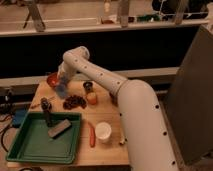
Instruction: Place sponge in red bowl
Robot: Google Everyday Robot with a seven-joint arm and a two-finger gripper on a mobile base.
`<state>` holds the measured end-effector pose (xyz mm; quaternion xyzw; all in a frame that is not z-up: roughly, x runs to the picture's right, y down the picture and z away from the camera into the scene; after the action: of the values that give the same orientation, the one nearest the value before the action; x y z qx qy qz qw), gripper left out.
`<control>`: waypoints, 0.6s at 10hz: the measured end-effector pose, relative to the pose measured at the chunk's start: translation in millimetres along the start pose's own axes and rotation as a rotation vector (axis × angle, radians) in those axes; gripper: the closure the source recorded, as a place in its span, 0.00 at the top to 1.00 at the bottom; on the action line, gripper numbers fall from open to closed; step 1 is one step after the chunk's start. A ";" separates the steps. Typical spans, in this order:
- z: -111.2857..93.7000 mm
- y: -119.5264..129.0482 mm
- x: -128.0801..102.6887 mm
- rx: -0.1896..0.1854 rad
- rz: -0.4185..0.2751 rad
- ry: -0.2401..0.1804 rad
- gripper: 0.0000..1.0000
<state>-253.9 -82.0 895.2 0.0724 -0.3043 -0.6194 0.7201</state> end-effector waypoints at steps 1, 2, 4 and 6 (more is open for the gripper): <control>4.6 4.3 5.4 0.012 0.002 0.015 0.00; 6.1 6.9 11.0 0.031 0.005 0.038 0.00; 5.5 10.5 22.1 0.062 0.005 0.085 0.00; 9.6 5.1 29.0 0.090 -0.005 0.116 0.00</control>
<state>-253.2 -105.4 915.5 0.1414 -0.2896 -0.6014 0.7310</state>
